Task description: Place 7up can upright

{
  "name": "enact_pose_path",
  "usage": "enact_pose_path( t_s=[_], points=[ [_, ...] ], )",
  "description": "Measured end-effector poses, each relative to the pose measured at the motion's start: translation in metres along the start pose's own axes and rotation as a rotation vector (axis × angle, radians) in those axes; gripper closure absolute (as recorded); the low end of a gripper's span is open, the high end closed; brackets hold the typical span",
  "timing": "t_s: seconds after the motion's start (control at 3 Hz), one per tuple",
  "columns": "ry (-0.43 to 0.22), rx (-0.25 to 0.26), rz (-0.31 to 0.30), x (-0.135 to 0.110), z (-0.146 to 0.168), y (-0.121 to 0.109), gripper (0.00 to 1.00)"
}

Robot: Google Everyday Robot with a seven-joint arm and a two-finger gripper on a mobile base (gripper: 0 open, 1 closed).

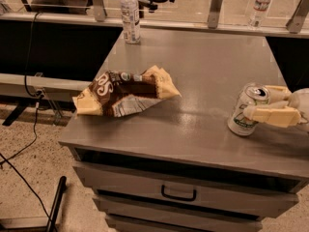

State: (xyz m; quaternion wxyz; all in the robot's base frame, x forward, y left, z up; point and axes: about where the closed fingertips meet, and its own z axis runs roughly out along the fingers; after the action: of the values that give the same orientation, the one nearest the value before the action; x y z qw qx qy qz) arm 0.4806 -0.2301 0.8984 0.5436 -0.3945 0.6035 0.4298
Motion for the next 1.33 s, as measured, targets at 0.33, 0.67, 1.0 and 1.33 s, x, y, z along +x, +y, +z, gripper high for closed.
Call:
enact_pose_path(
  t_s=[0.33, 0.67, 1.0, 1.33],
  points=[
    [-0.001, 0.007, 0.012, 0.004, -0.001, -0.002, 0.00],
    [0.039, 0.057, 0.007, 0.005, -0.005, -0.003, 0.00],
    [0.120, 0.154, -0.019, 0.003, -0.016, -0.002, 0.00],
    [0.226, 0.287, -0.089, -0.013, -0.042, 0.000, 0.00]
  ],
)
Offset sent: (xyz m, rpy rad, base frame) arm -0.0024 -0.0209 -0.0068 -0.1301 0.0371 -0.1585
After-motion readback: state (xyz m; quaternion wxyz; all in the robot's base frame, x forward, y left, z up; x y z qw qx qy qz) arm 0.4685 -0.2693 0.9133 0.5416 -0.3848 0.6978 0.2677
